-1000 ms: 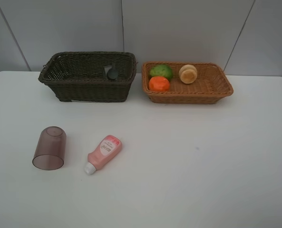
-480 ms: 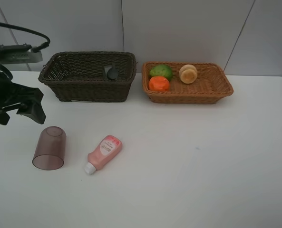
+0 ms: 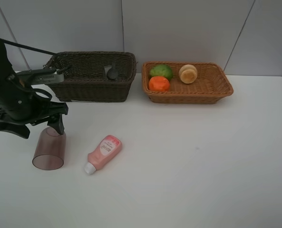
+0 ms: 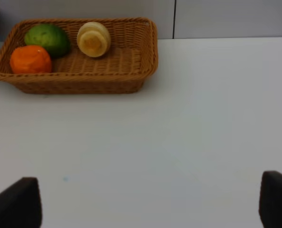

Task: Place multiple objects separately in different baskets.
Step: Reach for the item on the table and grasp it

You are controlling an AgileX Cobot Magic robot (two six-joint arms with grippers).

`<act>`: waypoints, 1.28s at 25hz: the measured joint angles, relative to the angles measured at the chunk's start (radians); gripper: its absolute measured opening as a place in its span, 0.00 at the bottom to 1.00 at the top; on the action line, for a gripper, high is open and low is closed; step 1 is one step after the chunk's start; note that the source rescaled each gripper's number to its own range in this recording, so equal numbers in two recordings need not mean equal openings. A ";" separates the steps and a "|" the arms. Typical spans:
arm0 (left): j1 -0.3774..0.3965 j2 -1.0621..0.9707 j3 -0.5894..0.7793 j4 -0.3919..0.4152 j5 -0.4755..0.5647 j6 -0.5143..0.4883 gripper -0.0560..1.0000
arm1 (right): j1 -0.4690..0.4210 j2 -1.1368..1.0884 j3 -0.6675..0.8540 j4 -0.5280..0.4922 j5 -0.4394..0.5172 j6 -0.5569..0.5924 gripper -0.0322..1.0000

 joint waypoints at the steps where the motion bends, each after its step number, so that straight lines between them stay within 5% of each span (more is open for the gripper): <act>1: 0.000 0.005 0.000 0.007 -0.004 -0.024 1.00 | 0.000 0.000 0.000 0.000 0.000 0.000 0.98; 10: 0.000 0.048 0.000 0.029 -0.041 -0.104 1.00 | 0.000 0.000 0.000 0.000 0.000 0.000 0.98; 32: 0.000 0.182 -0.001 -0.026 -0.117 -0.010 1.00 | 0.000 0.000 0.000 0.000 0.000 0.000 0.98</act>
